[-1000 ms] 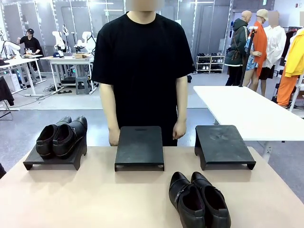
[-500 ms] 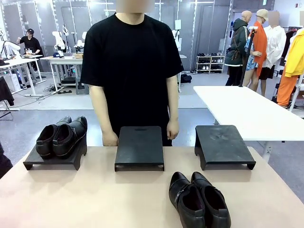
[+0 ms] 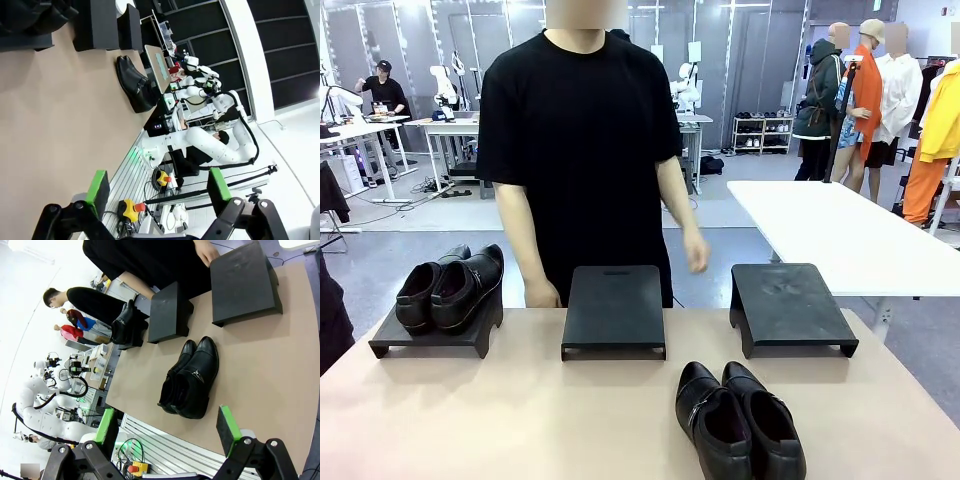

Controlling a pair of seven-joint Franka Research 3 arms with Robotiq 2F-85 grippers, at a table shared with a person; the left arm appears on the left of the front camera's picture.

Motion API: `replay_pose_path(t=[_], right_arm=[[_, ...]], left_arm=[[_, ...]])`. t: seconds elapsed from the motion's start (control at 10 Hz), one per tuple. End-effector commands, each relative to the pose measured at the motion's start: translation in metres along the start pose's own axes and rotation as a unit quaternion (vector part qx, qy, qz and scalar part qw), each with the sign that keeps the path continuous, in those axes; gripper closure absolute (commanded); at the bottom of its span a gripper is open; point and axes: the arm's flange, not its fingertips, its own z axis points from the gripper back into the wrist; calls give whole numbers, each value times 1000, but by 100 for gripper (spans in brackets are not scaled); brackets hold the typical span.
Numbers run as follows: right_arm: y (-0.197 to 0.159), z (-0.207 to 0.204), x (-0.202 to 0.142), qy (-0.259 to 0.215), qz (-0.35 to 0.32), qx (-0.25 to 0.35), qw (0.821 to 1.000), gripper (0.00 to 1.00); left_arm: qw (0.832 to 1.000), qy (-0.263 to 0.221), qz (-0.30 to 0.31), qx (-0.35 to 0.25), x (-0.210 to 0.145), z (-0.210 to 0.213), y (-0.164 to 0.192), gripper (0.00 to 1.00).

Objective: Place the shoes on the stand as instructed by the person.
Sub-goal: Pick up another pair of Shoes and place it on the Shoes Stand indicated by the person.

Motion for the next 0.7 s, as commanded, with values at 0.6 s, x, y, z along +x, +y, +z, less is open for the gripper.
replay_pose_path(t=[0.6], right_arm=[[0,1,0,-4,11,4,1000,0]], left_arm=[[1000,9,0,-16,-4,-2,-2,0]])
